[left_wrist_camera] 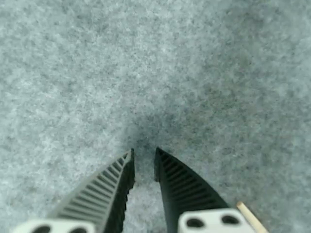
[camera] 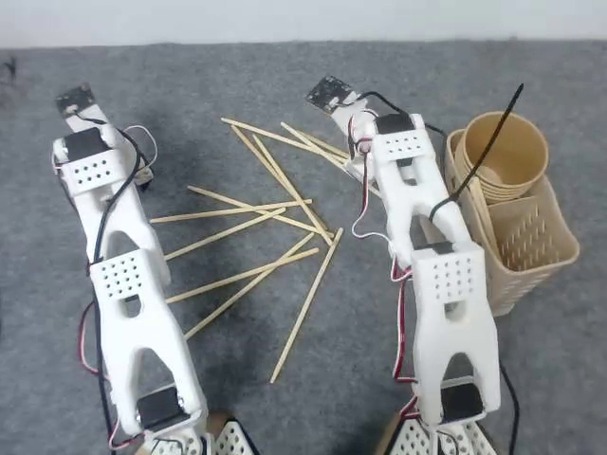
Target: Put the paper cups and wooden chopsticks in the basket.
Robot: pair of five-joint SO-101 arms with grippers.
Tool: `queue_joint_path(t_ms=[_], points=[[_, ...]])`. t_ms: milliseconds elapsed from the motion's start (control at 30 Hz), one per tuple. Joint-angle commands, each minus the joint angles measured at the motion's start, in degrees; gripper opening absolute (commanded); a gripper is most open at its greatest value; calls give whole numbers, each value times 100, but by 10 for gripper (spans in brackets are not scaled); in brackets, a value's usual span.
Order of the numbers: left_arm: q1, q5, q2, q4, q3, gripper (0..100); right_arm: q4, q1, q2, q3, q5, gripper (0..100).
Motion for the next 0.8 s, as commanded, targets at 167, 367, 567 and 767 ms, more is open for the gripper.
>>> queue_joint_path(t_ms=[167, 367, 567, 767], points=[[105, -167, -53, 123, -224, 77, 1130, -75, 1077, -2031, 246, 281], [105, -167, -53, 97, -224, 77, 2659, -418, 1543, -3095, 949, 193], [105, -167, -53, 97, -224, 77, 3600, -822, 1666, -3569, 1433, 165], [105, -176, -53, 97, -224, 77, 3600, -919, 1393, -3332, 1451, 183]])
